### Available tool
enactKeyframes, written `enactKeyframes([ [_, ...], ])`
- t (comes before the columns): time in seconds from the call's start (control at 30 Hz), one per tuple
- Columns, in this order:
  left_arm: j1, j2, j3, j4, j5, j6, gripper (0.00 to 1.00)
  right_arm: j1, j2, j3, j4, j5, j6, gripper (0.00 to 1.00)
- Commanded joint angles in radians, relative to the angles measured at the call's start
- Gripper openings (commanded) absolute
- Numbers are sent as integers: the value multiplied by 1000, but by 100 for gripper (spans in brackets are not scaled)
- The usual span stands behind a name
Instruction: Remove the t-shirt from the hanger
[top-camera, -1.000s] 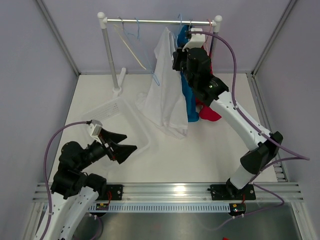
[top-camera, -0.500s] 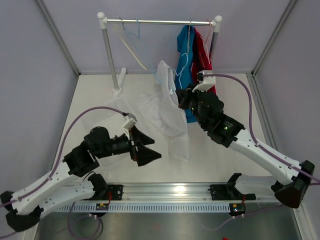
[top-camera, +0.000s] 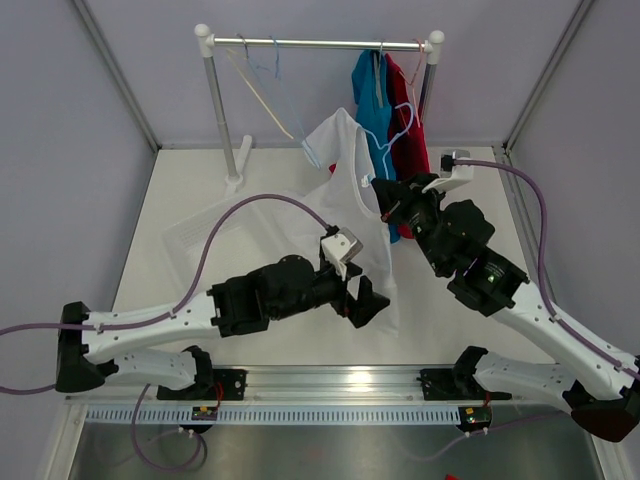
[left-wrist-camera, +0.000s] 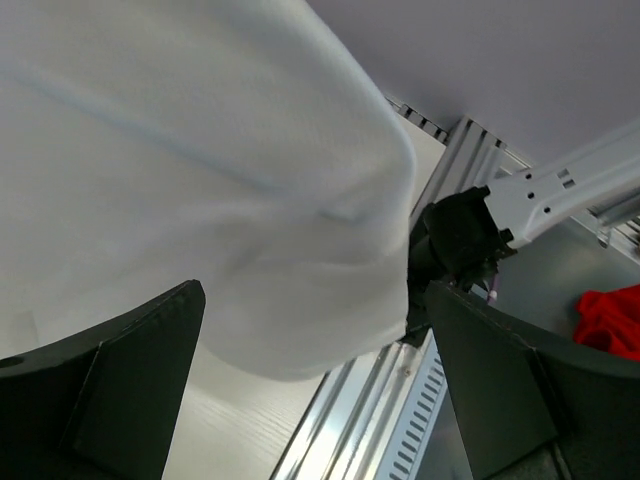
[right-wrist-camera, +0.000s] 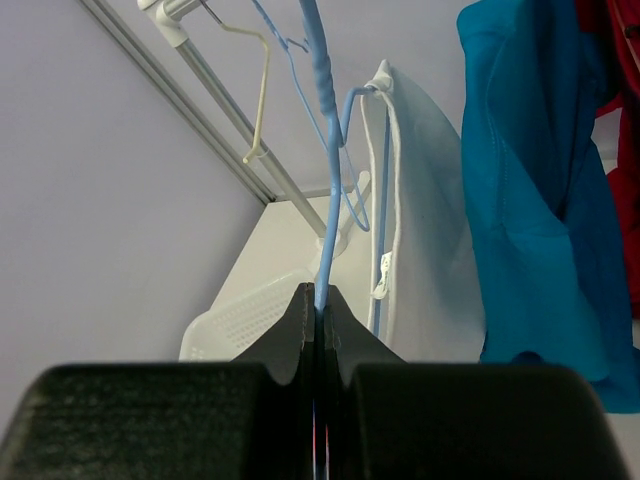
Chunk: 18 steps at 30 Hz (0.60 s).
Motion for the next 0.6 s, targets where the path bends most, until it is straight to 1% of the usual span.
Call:
enactKeyframes([
  [0.0,-7,58,82,104,-125,42,99,15,-39,-1,27,-13,36,0],
  [0.07,-7,95,104,104,-140,51,99,15,-49,1,25,-25,36,0],
  [0.13,-9,114,113,140,-111,54,94,15,-59,2,24,-28,35,0],
  [0.17,-12,122,114,148,-102,56,87,15,-61,2,22,-28,33,0],
  [0.2,-18,135,119,150,-97,59,58,15,-61,4,21,-30,32,0],
  [0.23,-21,140,119,150,-99,62,43,15,-61,7,19,-31,32,0],
  [0.27,-24,143,116,150,-100,59,32,15,-62,8,21,-34,26,0],
  [0.3,-25,137,110,148,-100,53,23,15,-64,14,24,-33,19,0],
  [0.33,-28,129,90,148,-94,48,11,15,-63,19,28,-31,4,0],
  [0.43,-50,100,43,146,-76,33,0,15,-41,53,42,-19,-42,0],
  [0.5,-65,86,15,145,-67,17,0,13,-10,86,42,-18,-63,0],
  [0.53,-71,74,-13,145,-50,13,0,15,-1,94,92,-19,-86,0],
  [0.57,-74,71,-27,145,-44,-2,0,13,23,103,105,-18,-99,0],
])
